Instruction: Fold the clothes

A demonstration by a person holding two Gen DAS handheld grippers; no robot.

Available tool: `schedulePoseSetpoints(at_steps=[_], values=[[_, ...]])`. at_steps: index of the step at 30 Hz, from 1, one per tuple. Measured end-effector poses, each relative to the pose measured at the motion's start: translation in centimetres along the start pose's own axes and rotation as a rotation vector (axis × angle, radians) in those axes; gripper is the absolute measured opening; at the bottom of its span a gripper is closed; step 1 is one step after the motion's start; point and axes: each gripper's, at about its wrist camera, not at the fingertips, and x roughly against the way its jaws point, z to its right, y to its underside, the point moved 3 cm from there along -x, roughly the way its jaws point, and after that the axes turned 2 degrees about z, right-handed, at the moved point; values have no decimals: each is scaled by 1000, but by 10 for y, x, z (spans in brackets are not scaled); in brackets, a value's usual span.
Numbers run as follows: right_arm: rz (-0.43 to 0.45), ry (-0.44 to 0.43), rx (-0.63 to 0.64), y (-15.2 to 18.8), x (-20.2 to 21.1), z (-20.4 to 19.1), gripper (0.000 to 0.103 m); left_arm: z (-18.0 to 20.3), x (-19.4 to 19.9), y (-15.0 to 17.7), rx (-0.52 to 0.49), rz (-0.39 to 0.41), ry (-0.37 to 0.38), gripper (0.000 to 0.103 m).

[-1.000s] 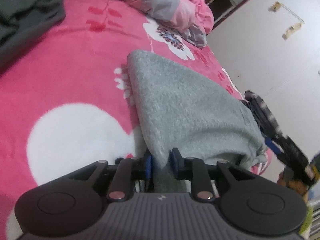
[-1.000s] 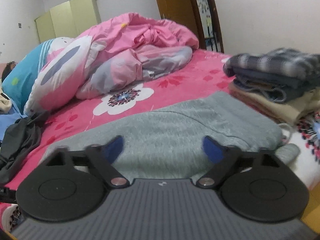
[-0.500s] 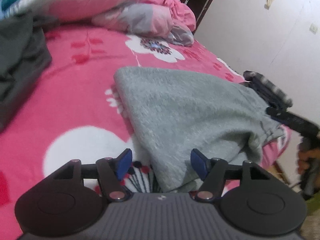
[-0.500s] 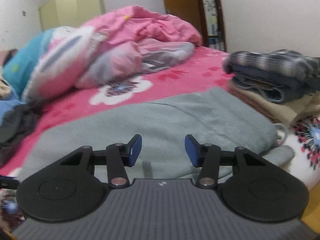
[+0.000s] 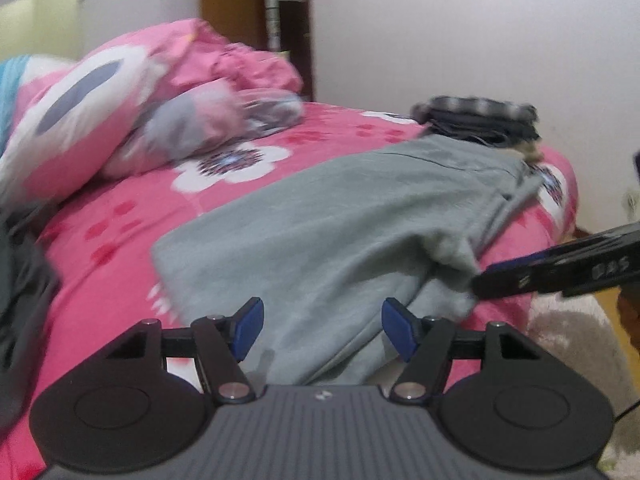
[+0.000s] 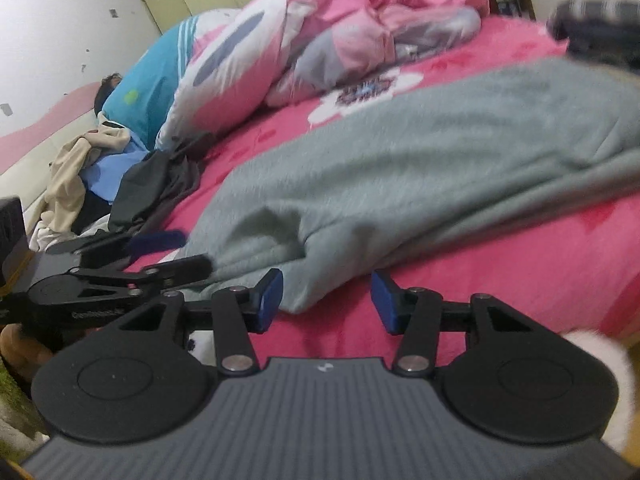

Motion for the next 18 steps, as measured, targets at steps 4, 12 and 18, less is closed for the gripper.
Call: schedulePoseSetpoints(at_steps=[4, 12, 18], values=[[-3, -22, -83, 4, -15, 4, 12, 22, -23, -4, -137, -32, -1, 66], [90, -128, -108, -2, -3, 9, 9, 31, -45, -9, -231, -60, 11, 46], [151, -224, -125, -2, 7, 18, 11, 24, -51, -15, -195, -54, 45, 13]])
